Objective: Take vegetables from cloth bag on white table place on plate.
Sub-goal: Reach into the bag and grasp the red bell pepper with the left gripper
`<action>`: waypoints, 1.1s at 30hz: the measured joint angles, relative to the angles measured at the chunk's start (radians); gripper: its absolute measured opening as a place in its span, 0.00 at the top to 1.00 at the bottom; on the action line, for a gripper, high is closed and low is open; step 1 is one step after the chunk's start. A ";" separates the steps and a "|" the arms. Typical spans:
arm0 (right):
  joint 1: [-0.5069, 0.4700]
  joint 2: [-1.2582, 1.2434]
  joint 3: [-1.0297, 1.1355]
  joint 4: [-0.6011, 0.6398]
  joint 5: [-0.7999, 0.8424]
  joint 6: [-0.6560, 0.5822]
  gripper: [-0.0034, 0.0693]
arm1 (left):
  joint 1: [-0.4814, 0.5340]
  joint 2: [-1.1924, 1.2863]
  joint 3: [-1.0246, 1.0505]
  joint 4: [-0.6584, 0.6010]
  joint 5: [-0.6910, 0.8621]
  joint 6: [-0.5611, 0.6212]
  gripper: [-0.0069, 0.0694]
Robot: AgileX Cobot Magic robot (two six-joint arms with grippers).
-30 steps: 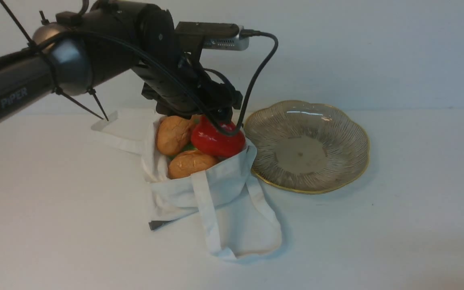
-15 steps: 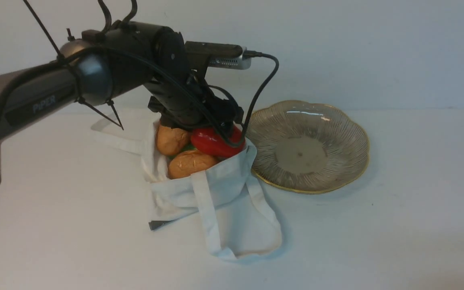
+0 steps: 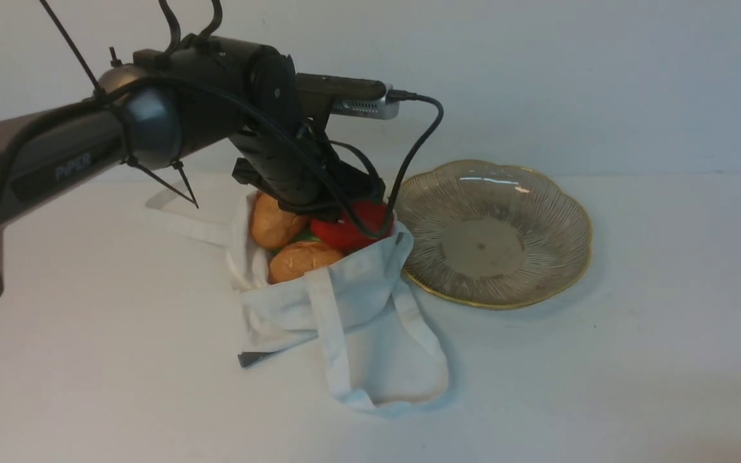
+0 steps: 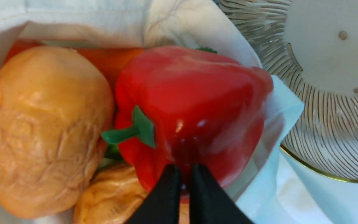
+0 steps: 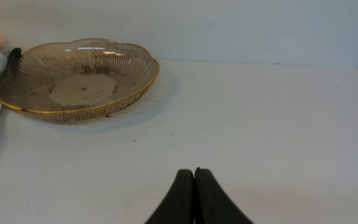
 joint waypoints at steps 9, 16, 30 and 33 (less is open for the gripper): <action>0.000 0.000 0.000 0.000 0.000 0.000 0.97 | 0.001 -0.101 -0.002 0.007 0.015 0.000 0.92; 0.000 0.000 0.000 0.000 0.000 0.000 0.97 | 0.001 -0.088 -0.002 0.011 0.022 0.005 0.86; 0.000 0.000 0.000 0.000 0.000 0.000 0.97 | 0.001 -0.014 -0.002 0.011 -0.057 0.135 0.13; 0.000 0.000 0.000 0.000 0.000 0.000 0.97 | 0.001 0.003 -0.002 -0.010 -0.080 0.165 0.06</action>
